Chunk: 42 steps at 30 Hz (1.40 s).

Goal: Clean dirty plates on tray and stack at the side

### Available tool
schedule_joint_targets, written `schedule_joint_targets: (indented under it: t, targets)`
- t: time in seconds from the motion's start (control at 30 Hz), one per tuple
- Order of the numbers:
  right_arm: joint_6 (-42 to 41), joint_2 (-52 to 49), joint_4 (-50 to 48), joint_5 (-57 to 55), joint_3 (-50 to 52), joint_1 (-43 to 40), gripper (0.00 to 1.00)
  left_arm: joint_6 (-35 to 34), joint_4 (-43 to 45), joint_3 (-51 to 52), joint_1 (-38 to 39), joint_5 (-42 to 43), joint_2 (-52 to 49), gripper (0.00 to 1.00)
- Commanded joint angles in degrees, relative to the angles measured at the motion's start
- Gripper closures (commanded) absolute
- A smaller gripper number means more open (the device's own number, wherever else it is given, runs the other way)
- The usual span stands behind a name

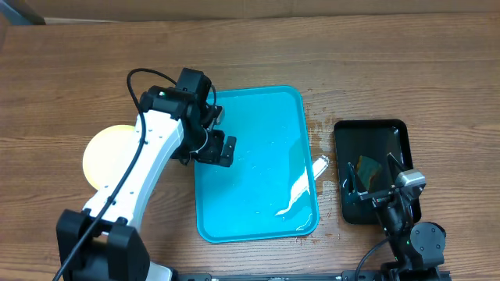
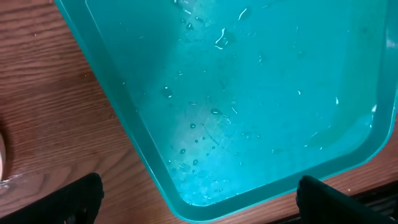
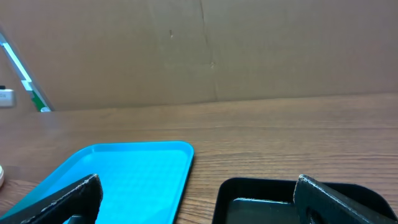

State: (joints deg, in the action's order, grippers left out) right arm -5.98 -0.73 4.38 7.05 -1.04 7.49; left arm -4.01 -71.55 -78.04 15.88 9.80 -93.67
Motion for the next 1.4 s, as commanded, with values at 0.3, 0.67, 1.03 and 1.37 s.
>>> schedule_joint_targets:
  t: [0.3, 0.67, 1.03, 1.37]
  targets:
    - [0.20, 0.35, -0.20, -0.55, 0.57, -0.13, 0.00, 1.70, 0.87, 0.63, 5.79, -7.52, 22.77, 0.00]
    - [0.22, 0.35, -0.20, -0.55, 0.57, -0.13, 0.00, -8.02, 32.37, 25.62, -6.64, -8.31, 50.34, 0.00]
    - [0.20, 0.35, -0.20, -0.55, 0.57, -0.13, 0.00, -12.70, 52.92, 54.12, -18.23, -5.46, 81.70, 0.00]
    - [0.22, 0.35, -0.20, -0.55, 0.57, -0.13, 0.00, -12.04, 65.66, 67.21, -18.71, -8.44, 93.39, 0.00]
